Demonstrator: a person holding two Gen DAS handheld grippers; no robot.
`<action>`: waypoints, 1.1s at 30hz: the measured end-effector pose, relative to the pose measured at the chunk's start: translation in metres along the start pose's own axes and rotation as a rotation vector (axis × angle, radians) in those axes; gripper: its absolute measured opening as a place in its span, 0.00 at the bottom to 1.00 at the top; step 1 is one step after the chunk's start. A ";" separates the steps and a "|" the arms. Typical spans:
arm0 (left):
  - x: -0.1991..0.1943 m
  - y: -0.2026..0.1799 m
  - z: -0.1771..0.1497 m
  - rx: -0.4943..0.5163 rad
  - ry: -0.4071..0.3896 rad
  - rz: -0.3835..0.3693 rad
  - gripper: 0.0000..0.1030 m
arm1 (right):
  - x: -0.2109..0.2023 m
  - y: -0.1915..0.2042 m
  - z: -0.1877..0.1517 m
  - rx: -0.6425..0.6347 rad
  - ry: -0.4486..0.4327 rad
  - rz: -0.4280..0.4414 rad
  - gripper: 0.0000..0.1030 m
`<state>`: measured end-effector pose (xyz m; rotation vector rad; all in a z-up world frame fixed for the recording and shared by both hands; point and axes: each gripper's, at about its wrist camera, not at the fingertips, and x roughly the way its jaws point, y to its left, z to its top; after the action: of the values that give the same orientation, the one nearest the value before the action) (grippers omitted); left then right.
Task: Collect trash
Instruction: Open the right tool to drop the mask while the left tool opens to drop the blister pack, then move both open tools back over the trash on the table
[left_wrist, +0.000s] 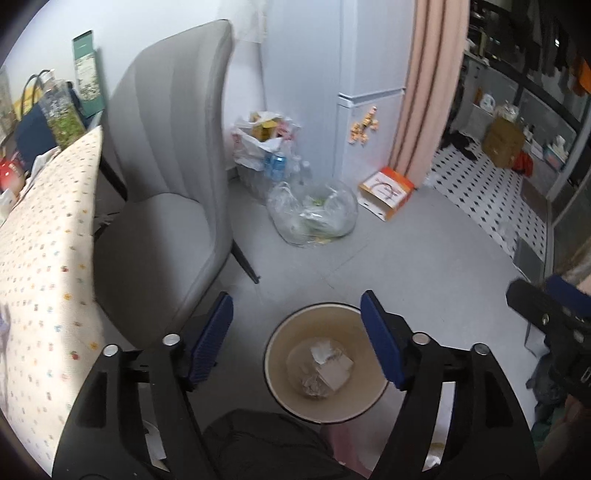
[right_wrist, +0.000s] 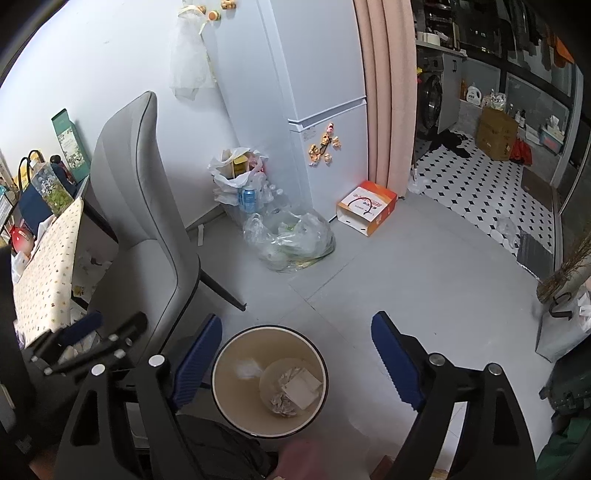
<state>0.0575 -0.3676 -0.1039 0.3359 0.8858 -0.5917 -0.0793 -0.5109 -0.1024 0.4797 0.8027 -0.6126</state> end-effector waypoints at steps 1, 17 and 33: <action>-0.003 0.005 0.001 -0.009 -0.010 0.013 0.76 | 0.000 0.004 0.000 -0.007 -0.001 0.004 0.81; -0.063 0.106 -0.014 -0.203 -0.126 0.161 0.93 | -0.028 0.093 -0.008 -0.137 -0.059 0.103 0.92; -0.115 0.223 -0.059 -0.419 -0.188 0.265 0.93 | -0.063 0.196 -0.026 -0.292 -0.090 0.193 0.92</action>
<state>0.1001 -0.1219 -0.0393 0.0139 0.7461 -0.1799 0.0037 -0.3328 -0.0367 0.2561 0.7360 -0.3289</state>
